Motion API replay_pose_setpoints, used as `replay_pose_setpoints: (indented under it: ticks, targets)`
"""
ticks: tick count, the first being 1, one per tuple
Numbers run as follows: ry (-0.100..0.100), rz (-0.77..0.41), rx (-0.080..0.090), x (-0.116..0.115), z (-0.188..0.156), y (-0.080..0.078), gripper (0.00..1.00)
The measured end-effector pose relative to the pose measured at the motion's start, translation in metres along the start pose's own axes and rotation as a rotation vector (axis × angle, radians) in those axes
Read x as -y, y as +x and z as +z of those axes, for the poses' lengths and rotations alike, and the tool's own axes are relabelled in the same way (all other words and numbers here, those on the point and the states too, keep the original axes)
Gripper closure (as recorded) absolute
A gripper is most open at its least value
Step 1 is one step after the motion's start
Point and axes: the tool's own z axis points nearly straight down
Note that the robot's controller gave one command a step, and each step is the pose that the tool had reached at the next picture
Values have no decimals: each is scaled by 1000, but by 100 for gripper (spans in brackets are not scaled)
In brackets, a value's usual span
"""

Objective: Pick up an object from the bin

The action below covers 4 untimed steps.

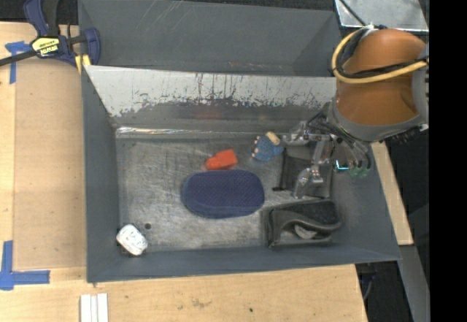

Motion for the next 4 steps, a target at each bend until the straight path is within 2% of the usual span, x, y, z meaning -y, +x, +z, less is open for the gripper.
replay_pose_setpoints:
  ticks: [1,2,3,4]
  targets:
    - [3,-231,24,-23,66,14,0]
    - [-2,-351,15,-113,32,-20,0]
    - [2,-625,10,-122,95,-15,0]
    - [3,-623,8,-122,93,-15,100]
